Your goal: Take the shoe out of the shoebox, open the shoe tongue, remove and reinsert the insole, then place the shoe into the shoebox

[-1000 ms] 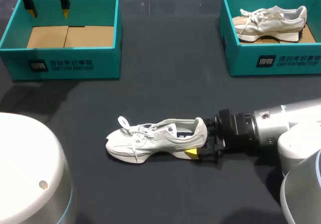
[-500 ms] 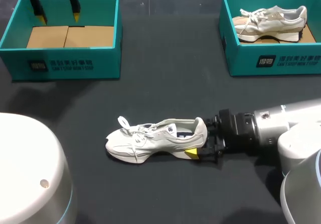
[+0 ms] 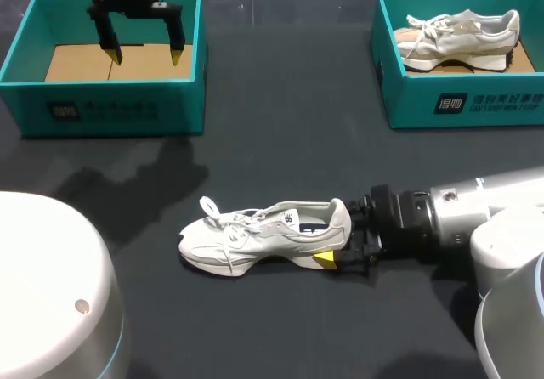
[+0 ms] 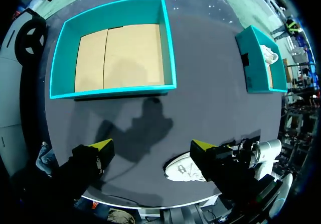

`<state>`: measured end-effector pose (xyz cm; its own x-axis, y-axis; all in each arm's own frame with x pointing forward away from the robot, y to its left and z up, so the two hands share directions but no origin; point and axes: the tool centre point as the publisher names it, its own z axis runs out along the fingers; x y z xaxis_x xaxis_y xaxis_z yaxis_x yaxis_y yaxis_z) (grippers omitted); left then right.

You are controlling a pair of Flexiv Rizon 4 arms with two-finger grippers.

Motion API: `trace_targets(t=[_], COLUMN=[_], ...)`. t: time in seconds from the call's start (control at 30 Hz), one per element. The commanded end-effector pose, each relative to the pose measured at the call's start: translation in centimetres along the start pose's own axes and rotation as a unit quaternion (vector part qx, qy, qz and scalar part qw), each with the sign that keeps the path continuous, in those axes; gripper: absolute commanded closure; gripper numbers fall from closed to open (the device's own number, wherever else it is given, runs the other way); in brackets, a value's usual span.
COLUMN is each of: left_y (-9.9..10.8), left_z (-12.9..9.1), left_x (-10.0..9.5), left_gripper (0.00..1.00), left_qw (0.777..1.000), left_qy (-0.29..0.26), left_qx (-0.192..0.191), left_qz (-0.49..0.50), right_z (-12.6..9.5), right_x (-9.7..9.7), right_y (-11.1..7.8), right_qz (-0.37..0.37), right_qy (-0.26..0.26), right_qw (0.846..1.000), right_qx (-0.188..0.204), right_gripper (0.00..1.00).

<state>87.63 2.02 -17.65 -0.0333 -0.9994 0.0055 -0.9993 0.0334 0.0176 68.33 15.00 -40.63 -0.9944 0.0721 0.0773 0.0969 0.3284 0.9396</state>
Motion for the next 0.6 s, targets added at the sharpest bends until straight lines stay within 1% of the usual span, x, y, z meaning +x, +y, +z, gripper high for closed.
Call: trace_targets(t=[0.03, 0.27, 0.3, 0.37, 0.4, 0.6], left_y=[0.6, 0.6, 1.0, 2.5, 3.1, 7.4], left_z=[-0.1, -0.1, -0.4, -0.7, -0.8, -0.6], left_x=[-0.2, -0.2, 0.0, 0.9, 1.4, 5.4], left_gripper=[0.00, 0.00, 0.00, 0.00, 0.00, 0.00], left_qw=[1.000, 1.000, 1.000, 1.000, 1.000, 0.999], left_qy=[0.001, 0.001, 0.009, 0.015, 0.018, 0.007], left_qx=[0.013, 0.013, 0.009, 0.020, 0.017, 0.027], left_qz=[0.000, 0.000, -0.001, 0.001, 0.004, 0.039], right_z=[0.3, 0.3, 0.3, 0.3, 0.3, 0.3], right_x=[-0.1, -0.1, -0.1, -0.1, -0.1, -0.1], right_y=[0.0, 0.0, 0.0, 0.0, 0.0, 0.0], right_qz=[0.000, 0.000, 0.000, 0.000, 0.000, 0.000], right_qy=[-0.001, -0.001, -0.001, -0.001, -0.001, -0.001], right_qw=[1.000, 1.000, 1.000, 1.000, 1.000, 1.000], right_qx=[0.002, 0.002, 0.002, 0.002, 0.002, 0.002], right_gripper=[1.00, 1.00, 1.00, 1.00, 1.00, 1.00])
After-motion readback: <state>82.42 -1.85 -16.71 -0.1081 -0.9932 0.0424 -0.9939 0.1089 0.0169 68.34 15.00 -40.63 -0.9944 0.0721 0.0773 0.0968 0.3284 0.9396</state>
